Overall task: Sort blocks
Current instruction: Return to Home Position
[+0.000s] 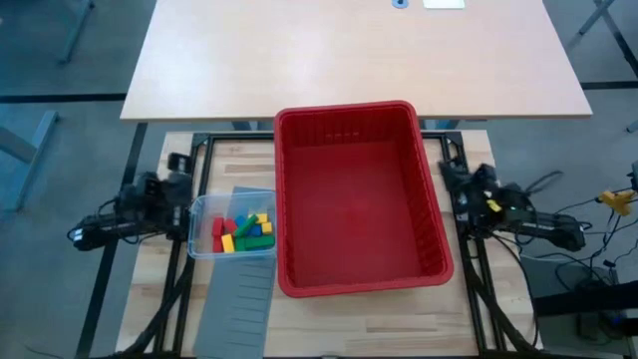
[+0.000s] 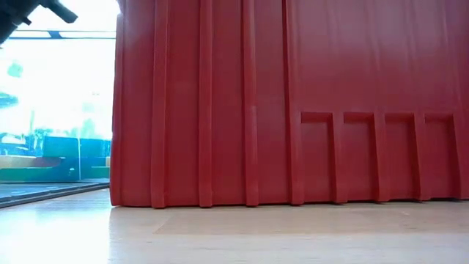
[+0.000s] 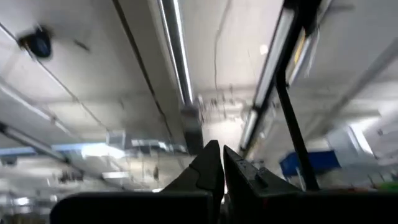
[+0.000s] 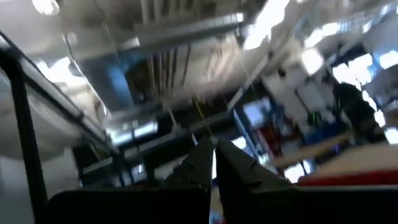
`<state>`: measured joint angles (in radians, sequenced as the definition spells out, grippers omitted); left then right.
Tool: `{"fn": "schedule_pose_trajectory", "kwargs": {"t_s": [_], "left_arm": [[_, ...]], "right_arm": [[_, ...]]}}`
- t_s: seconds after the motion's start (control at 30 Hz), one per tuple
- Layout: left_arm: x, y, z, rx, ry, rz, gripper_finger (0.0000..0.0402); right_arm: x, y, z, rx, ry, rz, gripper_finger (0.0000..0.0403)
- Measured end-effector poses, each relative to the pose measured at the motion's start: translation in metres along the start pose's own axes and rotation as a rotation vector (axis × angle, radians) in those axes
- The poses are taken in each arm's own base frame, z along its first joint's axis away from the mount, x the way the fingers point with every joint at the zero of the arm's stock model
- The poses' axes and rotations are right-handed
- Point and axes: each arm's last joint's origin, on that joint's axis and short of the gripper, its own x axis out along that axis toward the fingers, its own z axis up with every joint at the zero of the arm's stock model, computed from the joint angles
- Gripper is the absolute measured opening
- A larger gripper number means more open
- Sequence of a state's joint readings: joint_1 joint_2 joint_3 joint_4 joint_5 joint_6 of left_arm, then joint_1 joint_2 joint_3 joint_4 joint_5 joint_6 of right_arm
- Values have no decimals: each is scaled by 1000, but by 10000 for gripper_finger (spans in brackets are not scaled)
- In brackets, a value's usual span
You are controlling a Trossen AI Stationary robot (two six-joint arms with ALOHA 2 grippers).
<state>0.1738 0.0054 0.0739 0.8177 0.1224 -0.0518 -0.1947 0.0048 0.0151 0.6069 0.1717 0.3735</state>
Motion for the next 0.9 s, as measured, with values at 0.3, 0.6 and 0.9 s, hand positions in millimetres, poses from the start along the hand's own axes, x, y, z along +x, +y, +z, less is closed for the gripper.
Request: {"fn": "schedule_pose_trajectory", "kwargs": {"t_s": [0.3, 0.6, 0.9], "left_arm": [[-2, -4, -16, 37, 165, -148, 0], [-8, -3, -41, -38, 427, -137, 0], [-16, -3, -58, -81, 619, -127, 0]], "right_arm": [[-5, 2, -26, -347, 329, 358, 0], [-6, 2, -28, -351, 357, 385, 0], [-6, 2, -28, -331, 364, 385, 0]]}}
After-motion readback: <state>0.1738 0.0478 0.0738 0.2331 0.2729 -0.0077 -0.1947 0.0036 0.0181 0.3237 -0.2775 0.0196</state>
